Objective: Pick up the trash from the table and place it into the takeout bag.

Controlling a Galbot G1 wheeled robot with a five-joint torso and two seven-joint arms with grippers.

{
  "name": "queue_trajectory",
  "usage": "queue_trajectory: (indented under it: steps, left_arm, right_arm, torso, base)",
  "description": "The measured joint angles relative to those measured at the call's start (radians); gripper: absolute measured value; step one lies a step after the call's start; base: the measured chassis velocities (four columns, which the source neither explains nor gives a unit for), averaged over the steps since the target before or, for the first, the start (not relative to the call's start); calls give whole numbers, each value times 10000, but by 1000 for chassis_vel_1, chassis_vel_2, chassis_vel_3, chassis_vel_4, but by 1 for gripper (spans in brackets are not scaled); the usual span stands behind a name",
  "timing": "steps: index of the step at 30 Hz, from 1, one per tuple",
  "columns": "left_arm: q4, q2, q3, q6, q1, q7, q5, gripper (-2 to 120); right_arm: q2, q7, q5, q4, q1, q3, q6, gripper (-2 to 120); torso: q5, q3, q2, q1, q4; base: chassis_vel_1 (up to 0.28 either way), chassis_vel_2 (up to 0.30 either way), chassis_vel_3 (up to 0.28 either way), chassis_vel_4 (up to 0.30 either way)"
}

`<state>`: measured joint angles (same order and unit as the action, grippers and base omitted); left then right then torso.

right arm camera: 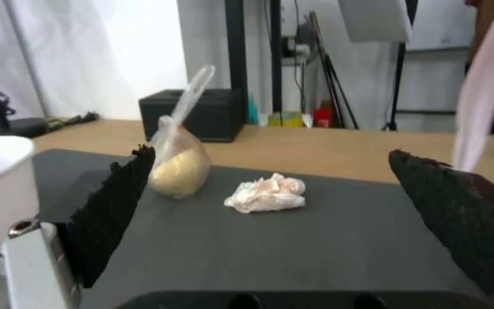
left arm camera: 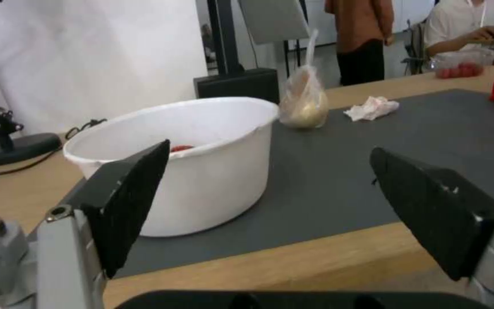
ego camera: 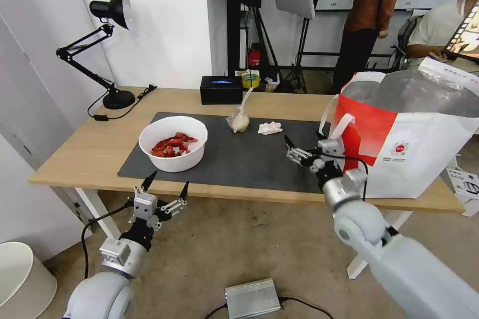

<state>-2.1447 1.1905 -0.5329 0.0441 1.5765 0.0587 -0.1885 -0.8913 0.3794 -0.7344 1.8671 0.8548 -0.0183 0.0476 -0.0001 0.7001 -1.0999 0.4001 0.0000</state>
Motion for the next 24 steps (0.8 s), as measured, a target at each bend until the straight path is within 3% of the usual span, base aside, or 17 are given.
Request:
queue_trajectory:
  steps: [9, 13, 18, 24]
  left_arm:
    - [-85, 214, 199, 24, 78, 83, 303, 91]
    - [-87, 299, 403, 29, 40, 102, 457, 91]
    - [-66, 377, 574, 36, 1, 133, 584, 91]
    - [-36, 415, 629, 40, -27, 139, 608, 91]
  right_arm:
    - [-696, 1042, -1056, -955, -1761, -1065, 907, 100]
    - [-1223, 1691, -2131, -1755, -3089, -1662, 1290, 100]
    - [-1844, 2781, -3177, -2556, -4138, -1993, 1873, 100]
    - [-2036, 3410, -3677, -3091, -4792, -2190, 2395, 100]
  torso:
    - [0, 0, 0, 0, 0]
    - [-1, 0, 0, 0, 1]
    - [-1, 0, 0, 1, 2]
    - [0, 0, 0, 0, 0]
  base:
    - [0, 0, 0, 0]
    - [0, 0, 0, 0]
    - [0, 0, 0, 0]
    - [0, 0, 0, 0]
